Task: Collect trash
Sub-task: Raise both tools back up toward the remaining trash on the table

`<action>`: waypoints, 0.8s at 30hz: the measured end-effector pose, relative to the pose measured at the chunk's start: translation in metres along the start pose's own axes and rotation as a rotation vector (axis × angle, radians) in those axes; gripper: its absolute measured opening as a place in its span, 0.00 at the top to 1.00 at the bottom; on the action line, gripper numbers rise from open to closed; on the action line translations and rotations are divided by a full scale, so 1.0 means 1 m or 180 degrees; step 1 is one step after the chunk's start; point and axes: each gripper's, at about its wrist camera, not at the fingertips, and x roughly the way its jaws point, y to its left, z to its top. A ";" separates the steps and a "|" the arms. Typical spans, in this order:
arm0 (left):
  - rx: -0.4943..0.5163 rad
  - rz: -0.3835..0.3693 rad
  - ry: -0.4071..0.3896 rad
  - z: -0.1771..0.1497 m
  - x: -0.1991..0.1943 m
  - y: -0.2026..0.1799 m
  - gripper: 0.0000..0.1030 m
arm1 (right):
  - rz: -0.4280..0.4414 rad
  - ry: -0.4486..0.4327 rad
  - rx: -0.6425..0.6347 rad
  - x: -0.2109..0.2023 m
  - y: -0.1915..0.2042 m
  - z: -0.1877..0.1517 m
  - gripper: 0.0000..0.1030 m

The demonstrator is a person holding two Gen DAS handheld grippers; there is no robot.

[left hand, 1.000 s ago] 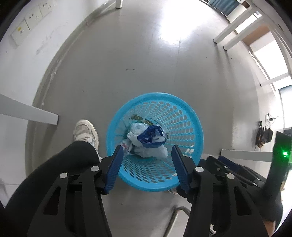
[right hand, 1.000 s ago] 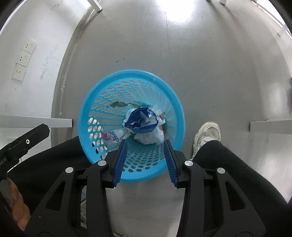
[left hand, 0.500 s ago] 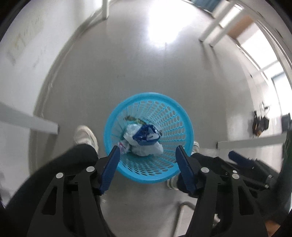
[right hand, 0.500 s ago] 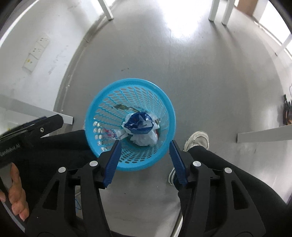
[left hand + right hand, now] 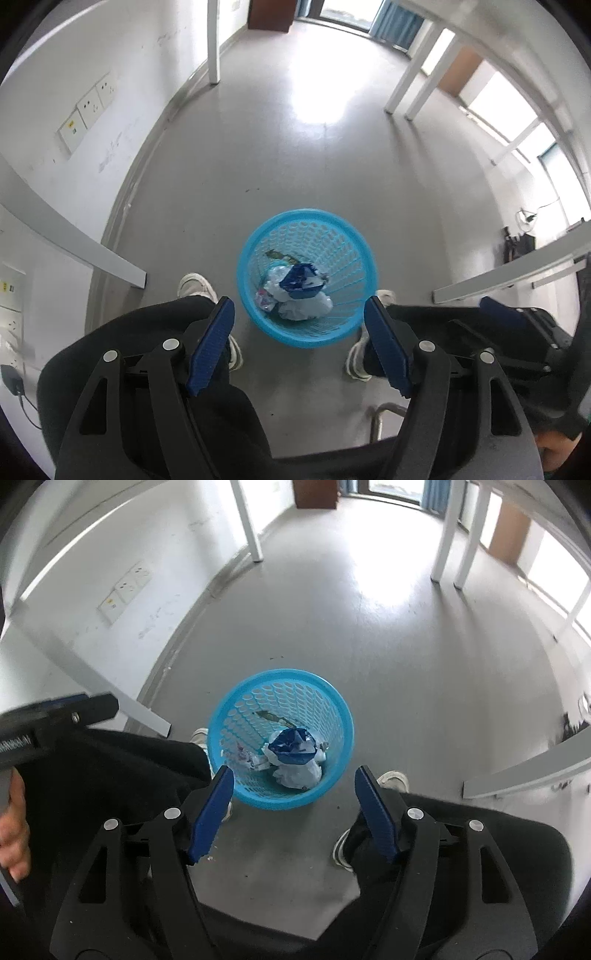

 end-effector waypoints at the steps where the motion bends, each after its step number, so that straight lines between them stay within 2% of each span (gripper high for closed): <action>1: 0.0020 -0.0011 -0.0047 -0.003 -0.007 -0.002 0.27 | -0.0004 -0.0033 -0.0036 -0.007 0.002 -0.003 0.37; 7: 0.0275 0.0029 -0.0475 -0.019 -0.063 -0.018 0.20 | 0.0082 -0.0263 -0.0092 -0.054 0.006 -0.020 0.31; 12: 0.0360 0.0027 -0.0673 -0.034 -0.092 -0.022 0.19 | 0.0108 -0.0485 -0.0088 -0.096 0.001 -0.037 0.31; 16: 0.0610 -0.0103 -0.1020 -0.044 -0.134 -0.038 0.17 | 0.0208 -0.0713 -0.0082 -0.137 0.000 -0.045 0.25; 19: 0.0789 -0.0199 -0.1360 -0.048 -0.176 -0.052 0.10 | 0.0283 -0.0955 -0.0137 -0.177 0.003 -0.051 0.20; 24: 0.0847 -0.0242 -0.1647 -0.045 -0.211 -0.059 0.06 | 0.0290 -0.1235 -0.0166 -0.220 0.005 -0.052 0.17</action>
